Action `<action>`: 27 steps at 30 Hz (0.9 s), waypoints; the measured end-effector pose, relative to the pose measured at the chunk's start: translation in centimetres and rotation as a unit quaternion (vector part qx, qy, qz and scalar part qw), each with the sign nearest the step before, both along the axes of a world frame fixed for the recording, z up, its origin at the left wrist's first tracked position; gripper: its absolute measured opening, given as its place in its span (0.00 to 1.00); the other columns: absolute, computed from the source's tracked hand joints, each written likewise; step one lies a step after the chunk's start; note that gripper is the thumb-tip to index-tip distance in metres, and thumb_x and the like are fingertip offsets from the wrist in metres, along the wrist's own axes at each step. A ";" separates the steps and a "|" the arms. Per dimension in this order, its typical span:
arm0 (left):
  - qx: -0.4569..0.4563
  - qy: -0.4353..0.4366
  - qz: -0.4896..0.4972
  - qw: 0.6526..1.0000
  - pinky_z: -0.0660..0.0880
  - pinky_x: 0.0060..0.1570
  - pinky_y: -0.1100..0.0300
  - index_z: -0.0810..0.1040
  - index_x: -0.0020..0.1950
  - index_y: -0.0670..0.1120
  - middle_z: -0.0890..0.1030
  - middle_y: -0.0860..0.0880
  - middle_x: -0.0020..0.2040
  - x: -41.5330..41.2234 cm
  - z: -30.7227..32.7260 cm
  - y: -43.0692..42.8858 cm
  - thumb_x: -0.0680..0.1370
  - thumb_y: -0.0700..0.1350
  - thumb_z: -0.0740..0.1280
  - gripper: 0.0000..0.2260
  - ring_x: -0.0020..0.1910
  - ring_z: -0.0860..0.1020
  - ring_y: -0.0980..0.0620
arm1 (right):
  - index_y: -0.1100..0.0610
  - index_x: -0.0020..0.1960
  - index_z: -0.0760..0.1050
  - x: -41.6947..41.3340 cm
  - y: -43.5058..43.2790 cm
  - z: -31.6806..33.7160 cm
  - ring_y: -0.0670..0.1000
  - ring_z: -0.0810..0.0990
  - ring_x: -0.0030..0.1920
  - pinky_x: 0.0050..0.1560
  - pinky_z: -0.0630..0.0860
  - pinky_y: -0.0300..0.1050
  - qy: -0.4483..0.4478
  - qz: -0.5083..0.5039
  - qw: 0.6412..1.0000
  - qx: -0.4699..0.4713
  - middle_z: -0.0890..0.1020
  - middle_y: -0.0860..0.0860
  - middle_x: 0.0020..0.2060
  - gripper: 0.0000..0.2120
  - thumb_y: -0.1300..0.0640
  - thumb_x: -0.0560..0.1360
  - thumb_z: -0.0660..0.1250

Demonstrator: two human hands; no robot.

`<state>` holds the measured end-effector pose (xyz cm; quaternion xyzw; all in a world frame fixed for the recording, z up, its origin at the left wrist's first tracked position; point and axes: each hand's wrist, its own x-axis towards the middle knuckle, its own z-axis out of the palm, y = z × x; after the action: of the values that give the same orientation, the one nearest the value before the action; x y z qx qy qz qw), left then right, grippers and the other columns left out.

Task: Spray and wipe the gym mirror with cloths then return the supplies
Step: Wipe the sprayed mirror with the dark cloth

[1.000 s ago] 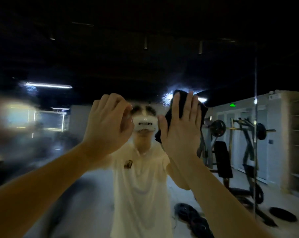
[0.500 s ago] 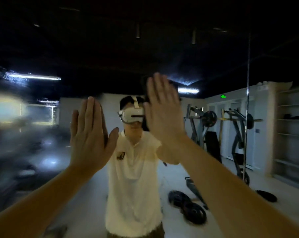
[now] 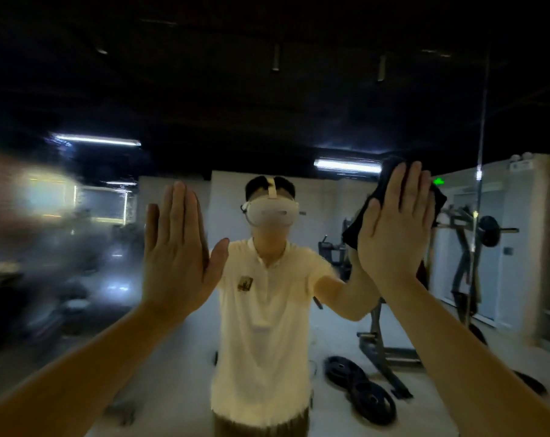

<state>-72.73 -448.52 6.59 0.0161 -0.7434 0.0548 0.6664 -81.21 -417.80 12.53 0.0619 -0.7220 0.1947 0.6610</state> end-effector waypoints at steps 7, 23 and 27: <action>0.000 0.001 0.000 1.000 0.52 0.81 0.36 0.49 0.83 0.34 0.49 0.35 0.84 0.1 0.0 0.1 0.85 0.62 0.49 0.38 0.84 0.48 0.38 | 0.60 0.84 0.47 1.2 -4.2 0.0 0.60 0.47 0.83 0.82 0.48 0.59 0.016 0.000 0.999 0.045 0.50 0.60 0.83 0.30 0.50 0.86 0.49; -0.085 -0.038 -0.027 0.995 0.55 0.80 0.39 0.57 0.83 0.35 0.60 0.36 0.83 6.9 -0.8 -8.5 0.83 0.49 0.60 0.32 0.83 0.57 0.39 | 0.60 0.84 0.46 7.9 -24.0 -1.7 0.59 0.45 0.83 0.82 0.44 0.57 0.007 0.032 0.987 0.158 0.48 0.60 0.83 0.29 0.50 0.87 0.48; -0.070 -0.029 -0.062 0.995 0.56 0.80 0.37 0.59 0.82 0.33 0.60 0.35 0.82 7.1 -3.1 -9.0 0.85 0.49 0.54 0.29 0.83 0.57 0.38 | 0.60 0.84 0.52 8.3 -24.5 -4.4 0.60 0.48 0.83 0.82 0.46 0.58 0.019 0.049 0.960 0.275 0.53 0.60 0.83 0.29 0.51 0.87 0.52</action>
<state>-65.61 -457.55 3.50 -0.0788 -0.7563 0.0657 0.6461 -72.95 -442.34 8.12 0.2803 -0.7311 0.0198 0.6217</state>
